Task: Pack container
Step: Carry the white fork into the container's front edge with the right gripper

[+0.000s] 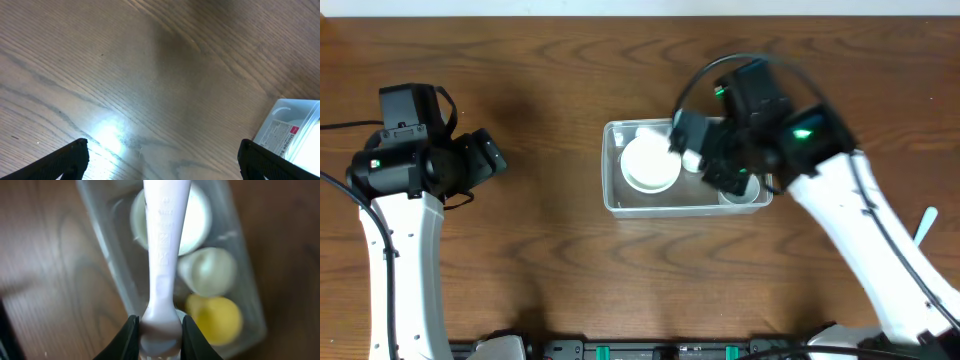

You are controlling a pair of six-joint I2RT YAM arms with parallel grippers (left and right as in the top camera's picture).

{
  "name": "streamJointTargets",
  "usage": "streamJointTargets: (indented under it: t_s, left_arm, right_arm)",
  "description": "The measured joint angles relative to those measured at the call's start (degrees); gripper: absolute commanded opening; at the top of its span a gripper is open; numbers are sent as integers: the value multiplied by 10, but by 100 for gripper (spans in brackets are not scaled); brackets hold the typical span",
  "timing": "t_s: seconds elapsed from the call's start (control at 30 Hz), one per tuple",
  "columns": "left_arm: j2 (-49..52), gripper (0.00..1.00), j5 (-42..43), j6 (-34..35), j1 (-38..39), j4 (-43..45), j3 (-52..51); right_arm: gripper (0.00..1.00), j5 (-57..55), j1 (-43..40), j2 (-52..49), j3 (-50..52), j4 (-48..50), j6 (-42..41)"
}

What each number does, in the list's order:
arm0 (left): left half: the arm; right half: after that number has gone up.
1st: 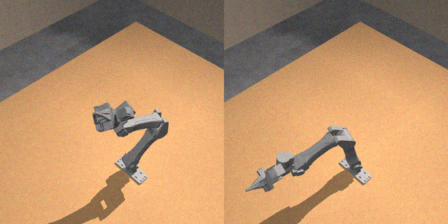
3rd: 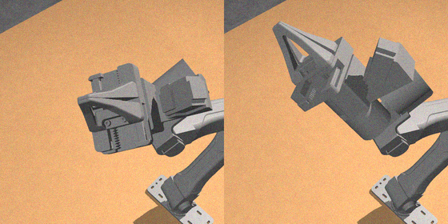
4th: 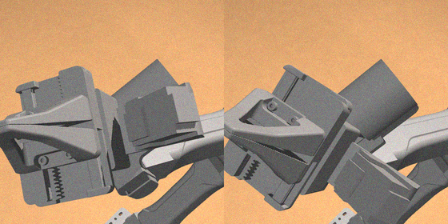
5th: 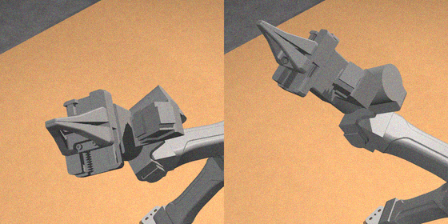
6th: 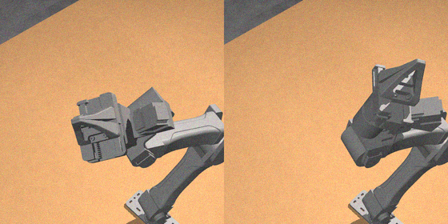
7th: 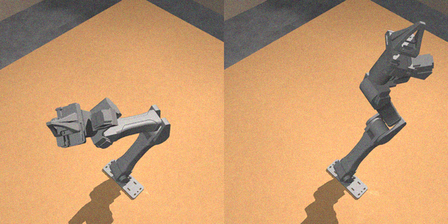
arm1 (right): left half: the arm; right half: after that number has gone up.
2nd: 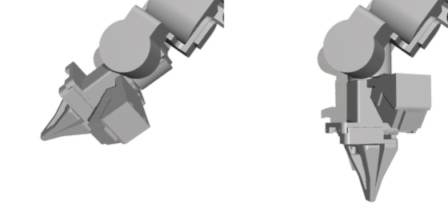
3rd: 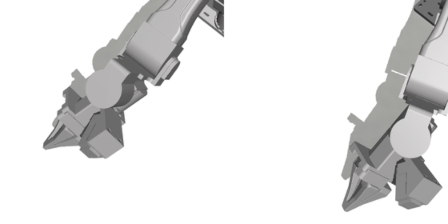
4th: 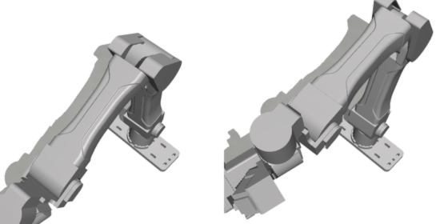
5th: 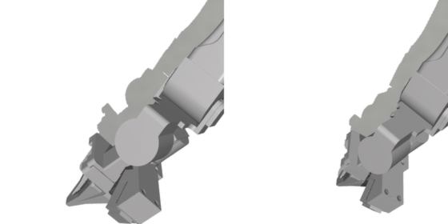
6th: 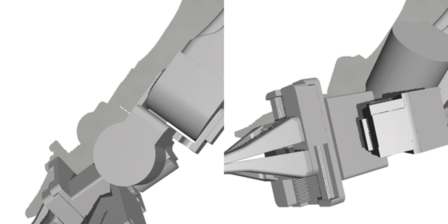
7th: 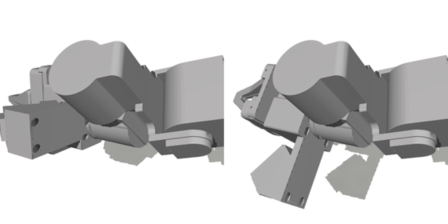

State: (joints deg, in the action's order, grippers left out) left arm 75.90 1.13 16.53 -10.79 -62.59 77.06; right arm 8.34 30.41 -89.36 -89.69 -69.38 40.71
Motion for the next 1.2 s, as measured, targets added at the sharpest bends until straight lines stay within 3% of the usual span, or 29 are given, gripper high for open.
streamJointTargets:
  t_s: [0.23, 0.7, 1.2]
  left_arm:
    - [0, 95, 0, 0, 0, 0, 0]
    - [0, 95, 0, 0, 0, 0, 0]
    - [0, 95, 0, 0, 0, 0, 0]
  right_arm:
    - [1, 1, 31, -40, 83, 31, 65]
    - [1, -2, 31, -40, 181, 125, 92]
    - [1, -74, 31, -40, 196, 189, 94]
